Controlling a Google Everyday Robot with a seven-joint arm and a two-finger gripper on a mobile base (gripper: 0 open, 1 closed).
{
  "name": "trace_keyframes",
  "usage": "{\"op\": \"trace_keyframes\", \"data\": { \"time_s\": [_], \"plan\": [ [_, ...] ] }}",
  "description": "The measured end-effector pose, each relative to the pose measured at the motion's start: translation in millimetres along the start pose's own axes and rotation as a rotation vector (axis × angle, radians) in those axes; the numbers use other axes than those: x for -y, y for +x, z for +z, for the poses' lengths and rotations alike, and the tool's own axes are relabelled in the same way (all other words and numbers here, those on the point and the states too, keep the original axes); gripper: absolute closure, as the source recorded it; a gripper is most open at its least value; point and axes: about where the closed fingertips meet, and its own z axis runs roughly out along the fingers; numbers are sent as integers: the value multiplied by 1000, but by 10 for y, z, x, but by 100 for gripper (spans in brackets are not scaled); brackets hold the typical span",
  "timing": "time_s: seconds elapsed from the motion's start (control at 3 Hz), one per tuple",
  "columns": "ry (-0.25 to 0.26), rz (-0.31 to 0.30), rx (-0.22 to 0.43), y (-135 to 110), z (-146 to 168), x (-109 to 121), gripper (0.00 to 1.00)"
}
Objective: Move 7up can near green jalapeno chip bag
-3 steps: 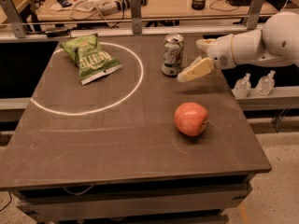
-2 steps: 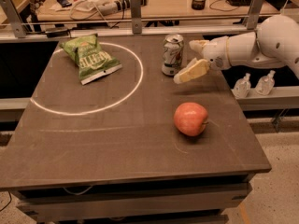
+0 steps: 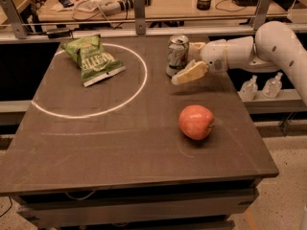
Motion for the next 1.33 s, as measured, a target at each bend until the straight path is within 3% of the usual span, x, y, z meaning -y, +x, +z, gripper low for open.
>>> {"op": "trace_keyframes", "data": {
  "time_s": [0.33,1.0,1.33],
  "plan": [
    [8,-20,32,-68,-47,106,24],
    [46,-34,43,-144,-138,211,70],
    [56,-39,55,-301,-41,236,94]
  ]
}}
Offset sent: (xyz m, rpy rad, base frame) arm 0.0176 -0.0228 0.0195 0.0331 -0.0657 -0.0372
